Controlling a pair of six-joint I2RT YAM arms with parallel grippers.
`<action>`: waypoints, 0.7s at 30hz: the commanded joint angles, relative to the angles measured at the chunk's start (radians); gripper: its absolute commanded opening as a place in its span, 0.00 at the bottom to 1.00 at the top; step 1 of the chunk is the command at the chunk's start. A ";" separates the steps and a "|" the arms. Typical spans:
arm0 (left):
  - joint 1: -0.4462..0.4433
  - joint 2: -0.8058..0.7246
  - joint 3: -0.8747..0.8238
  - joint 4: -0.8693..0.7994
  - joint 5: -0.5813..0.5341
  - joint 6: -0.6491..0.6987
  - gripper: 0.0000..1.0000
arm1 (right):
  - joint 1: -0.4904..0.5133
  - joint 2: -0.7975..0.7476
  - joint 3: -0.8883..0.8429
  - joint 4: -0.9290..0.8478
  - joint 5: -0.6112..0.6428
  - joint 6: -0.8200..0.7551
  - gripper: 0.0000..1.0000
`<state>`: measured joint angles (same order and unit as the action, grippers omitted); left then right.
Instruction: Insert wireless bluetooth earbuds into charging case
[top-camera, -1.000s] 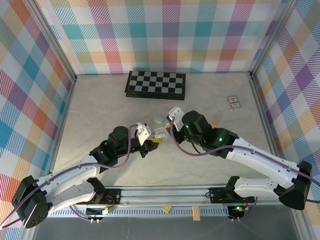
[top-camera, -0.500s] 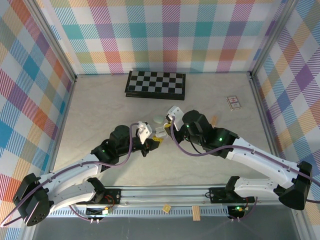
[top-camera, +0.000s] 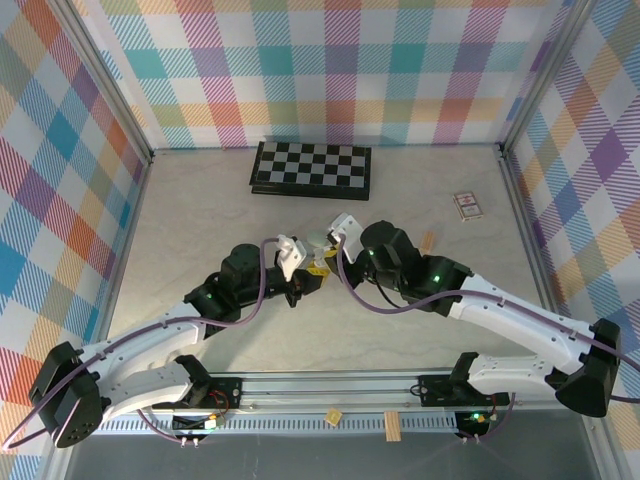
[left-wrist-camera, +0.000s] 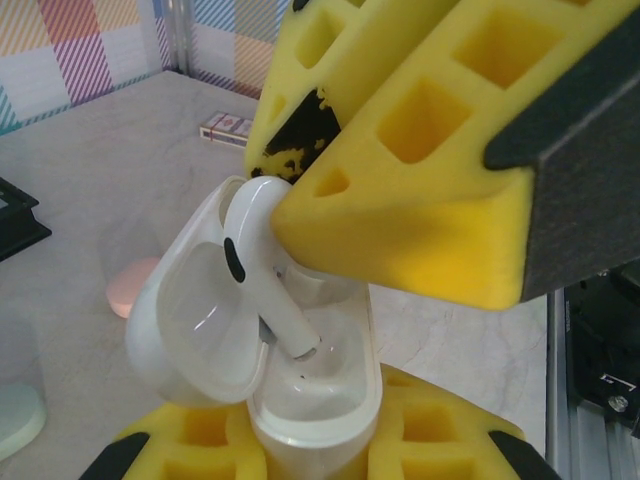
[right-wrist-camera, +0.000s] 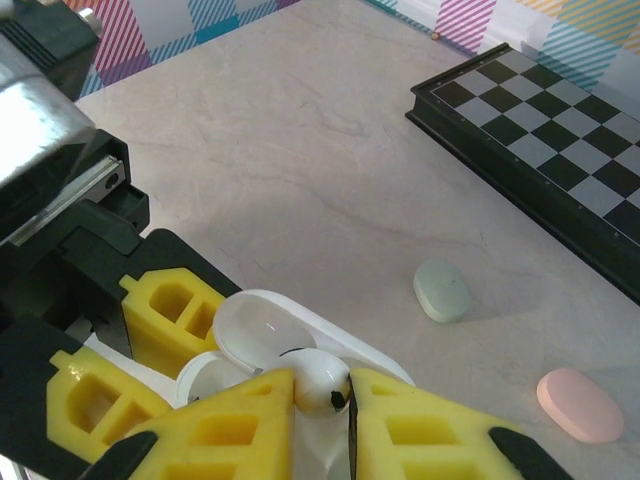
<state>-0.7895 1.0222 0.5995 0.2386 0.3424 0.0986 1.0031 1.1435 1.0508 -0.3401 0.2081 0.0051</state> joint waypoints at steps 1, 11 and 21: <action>0.003 0.004 0.034 0.033 0.018 -0.013 0.11 | 0.011 0.015 0.003 0.025 -0.031 -0.020 0.19; 0.004 0.016 0.039 0.050 0.000 -0.032 0.12 | 0.013 0.003 -0.014 0.023 -0.089 -0.023 0.19; 0.003 0.006 0.037 0.055 -0.021 -0.031 0.11 | 0.014 -0.047 -0.037 -0.007 -0.167 -0.034 0.23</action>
<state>-0.7895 1.0389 0.6052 0.2401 0.3309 0.0708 1.0096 1.1294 1.0256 -0.3397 0.0956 -0.0135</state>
